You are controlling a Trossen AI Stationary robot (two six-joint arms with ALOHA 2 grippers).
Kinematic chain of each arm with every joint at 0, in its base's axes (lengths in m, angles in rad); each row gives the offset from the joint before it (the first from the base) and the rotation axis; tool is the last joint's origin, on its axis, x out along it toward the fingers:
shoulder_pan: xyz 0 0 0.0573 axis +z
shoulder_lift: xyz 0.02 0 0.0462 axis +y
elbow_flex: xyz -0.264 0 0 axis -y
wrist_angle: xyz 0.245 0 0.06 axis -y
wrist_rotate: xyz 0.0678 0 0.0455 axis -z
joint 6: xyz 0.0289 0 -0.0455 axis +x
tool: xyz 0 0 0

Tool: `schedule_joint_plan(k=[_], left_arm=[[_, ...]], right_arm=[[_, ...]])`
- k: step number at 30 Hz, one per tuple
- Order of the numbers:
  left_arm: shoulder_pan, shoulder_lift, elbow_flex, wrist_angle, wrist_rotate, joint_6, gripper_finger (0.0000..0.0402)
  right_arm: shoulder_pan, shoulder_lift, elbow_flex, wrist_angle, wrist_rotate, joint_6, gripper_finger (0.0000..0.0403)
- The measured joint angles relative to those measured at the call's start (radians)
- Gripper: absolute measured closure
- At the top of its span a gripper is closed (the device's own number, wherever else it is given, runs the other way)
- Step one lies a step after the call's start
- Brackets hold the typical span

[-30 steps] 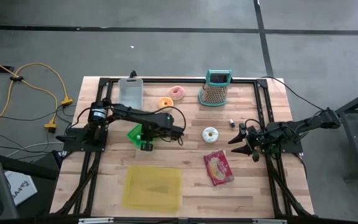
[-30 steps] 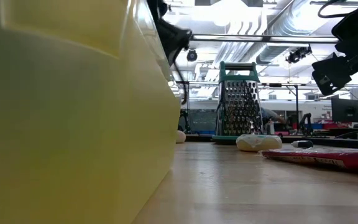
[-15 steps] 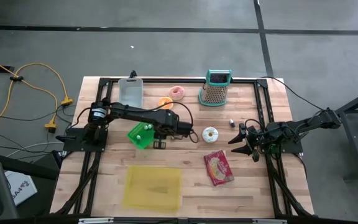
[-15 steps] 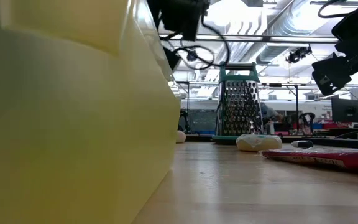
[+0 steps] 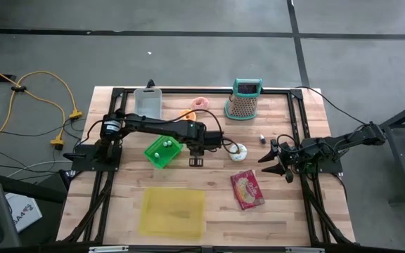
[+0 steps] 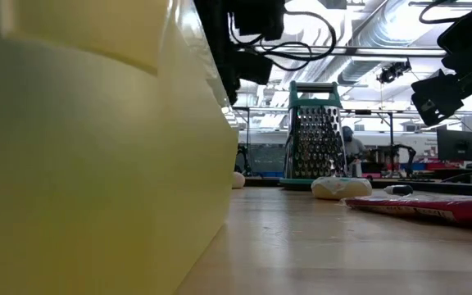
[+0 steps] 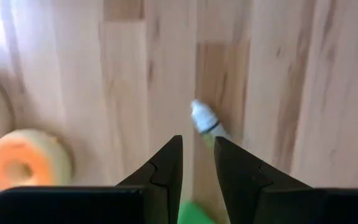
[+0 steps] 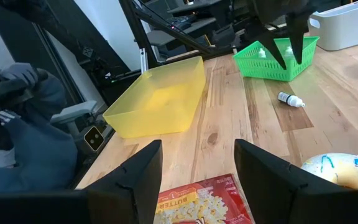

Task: Pick & Place Food Item
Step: Put the green bottle into the green basket

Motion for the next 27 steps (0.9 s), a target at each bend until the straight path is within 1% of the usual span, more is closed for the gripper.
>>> schedule_joint_plan(k=[9, 11, 15, 21, 27], left_arm=[[0.003, 0.042, -0.003, 0.072, 0.016, -0.031, 0.0316], [0.003, 0.055, -0.002, 0.118, 0.016, -0.032, 0.0316], [0.008, 0.073, -0.003, 0.132, 0.024, -0.045, 0.0316], [0.031, 0.082, -0.002, 0.119, 0.061, -0.005, 0.0316], [0.048, 0.083, -0.002, 0.119, 0.065, 0.014, 0.0316]], right_arm=[[0.0, 0.0, 0.0, 0.001, 0.0, 0.0, 0.0215], [0.0, 0.0, 0.0, 0.001, 0.0, 0.0, 0.0215], [0.0, 0.0, 0.0, 0.001, 0.0, 0.0, 0.0215], [0.0, 0.004, 0.0, 0.001, 0.0, 0.0, 0.0215], [0.0, 0.004, 0.0, 0.002, 0.0, 0.0, 0.0215]])
